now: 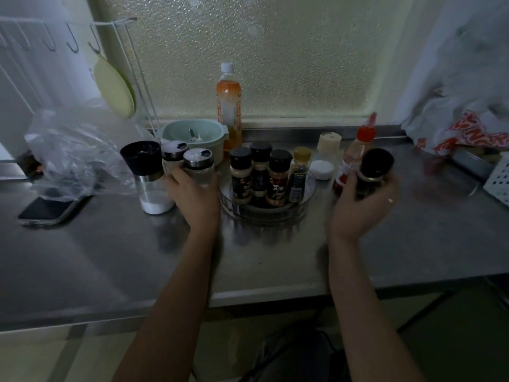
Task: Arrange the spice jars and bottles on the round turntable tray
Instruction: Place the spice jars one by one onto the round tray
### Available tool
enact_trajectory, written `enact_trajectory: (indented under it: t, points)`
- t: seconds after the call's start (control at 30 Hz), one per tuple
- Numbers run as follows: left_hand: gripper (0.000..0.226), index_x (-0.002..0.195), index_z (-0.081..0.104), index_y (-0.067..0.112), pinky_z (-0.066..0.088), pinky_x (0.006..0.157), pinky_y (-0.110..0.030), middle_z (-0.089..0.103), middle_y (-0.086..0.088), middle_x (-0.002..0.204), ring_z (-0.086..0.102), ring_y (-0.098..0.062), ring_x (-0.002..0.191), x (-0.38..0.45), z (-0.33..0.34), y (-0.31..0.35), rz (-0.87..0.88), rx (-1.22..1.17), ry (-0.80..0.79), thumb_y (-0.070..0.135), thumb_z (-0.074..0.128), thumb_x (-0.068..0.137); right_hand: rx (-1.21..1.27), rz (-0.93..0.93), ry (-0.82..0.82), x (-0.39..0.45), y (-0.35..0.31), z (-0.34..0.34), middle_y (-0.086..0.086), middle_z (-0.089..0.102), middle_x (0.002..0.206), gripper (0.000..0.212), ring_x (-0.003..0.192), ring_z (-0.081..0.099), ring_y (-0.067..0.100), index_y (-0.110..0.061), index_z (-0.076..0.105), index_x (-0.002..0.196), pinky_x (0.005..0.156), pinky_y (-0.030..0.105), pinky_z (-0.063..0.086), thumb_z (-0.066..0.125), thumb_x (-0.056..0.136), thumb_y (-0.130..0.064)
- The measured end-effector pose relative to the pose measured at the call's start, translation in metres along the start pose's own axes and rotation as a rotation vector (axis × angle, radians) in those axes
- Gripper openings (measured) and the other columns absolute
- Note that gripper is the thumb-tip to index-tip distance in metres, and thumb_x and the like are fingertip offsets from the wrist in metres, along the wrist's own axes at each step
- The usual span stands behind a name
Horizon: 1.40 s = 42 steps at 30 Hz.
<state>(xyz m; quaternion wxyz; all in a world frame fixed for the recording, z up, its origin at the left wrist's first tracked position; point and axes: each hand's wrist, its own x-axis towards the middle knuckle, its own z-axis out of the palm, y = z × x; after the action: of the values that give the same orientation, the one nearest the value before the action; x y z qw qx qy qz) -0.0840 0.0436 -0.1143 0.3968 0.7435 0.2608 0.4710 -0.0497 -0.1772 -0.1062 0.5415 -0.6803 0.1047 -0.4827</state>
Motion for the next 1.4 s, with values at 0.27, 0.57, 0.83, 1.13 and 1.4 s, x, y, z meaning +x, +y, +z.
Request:
enact_trajectory:
  t: [0.27,0.57,0.83,1.13,1.4]
  points:
    - [0.060,0.117,0.047,0.003,0.046,0.094,-0.039,0.051,-0.017,0.118,0.050,-0.033,0.110,0.006,-0.010,0.005,0.010,-0.199,0.112,0.030,0.074,0.072,0.169,0.092,-0.514,-0.016,-0.004,0.022,0.011,0.052,0.139,0.064,0.124,0.054,0.021,-0.013,0.026,0.143,0.103,0.034,0.046,0.061,0.090,-0.017]
    - [0.057,0.117,0.051,0.007,0.048,0.089,-0.025,0.054,-0.007,0.116,0.054,-0.021,0.109,0.003,-0.004,0.020,0.143,-0.278,-0.070,0.033,0.075,0.072,0.081,-0.033,-0.774,-0.019,0.003,0.023,0.002,0.053,0.135,0.049,0.117,0.045,0.006,-0.021,0.032,0.144,0.085,0.002,0.036,0.048,0.097,-0.018]
    - [0.049,0.120,0.056,0.009,0.049,0.091,-0.039,0.059,-0.012,0.116,0.057,-0.023,0.106,0.000,0.014,0.012,0.168,-0.178,-0.306,0.029,0.073,0.078,0.171,0.124,-0.803,-0.019,0.000,0.018,-0.008,0.053,0.122,0.039,0.115,0.051,0.014,-0.028,0.039,0.137,0.092,0.029,0.040,0.045,0.099,-0.028]
    - [0.068,0.137,0.036,0.004,0.029,0.100,-0.028,0.040,-0.020,0.137,0.036,-0.031,0.127,-0.010,0.010,0.015,0.130,-0.094,-0.396,0.006,0.060,0.073,-0.057,-0.102,-0.017,0.007,-0.001,0.006,0.013,0.050,0.138,0.045,0.127,0.046,0.028,-0.009,0.044,0.134,0.109,0.040,0.036,0.050,0.091,-0.020]
    - [0.026,0.102,0.049,0.000,0.039,0.077,-0.034,0.054,-0.018,0.106,0.052,-0.032,0.098,-0.015,0.005,0.011,-0.136,0.012,-0.345,0.007,0.058,0.079,-0.198,0.227,-0.249,0.036,0.038,0.009,0.013,0.054,0.135,0.051,0.124,0.052,0.029,-0.010,0.041,0.133,0.103,0.041,0.042,0.062,0.088,-0.022]
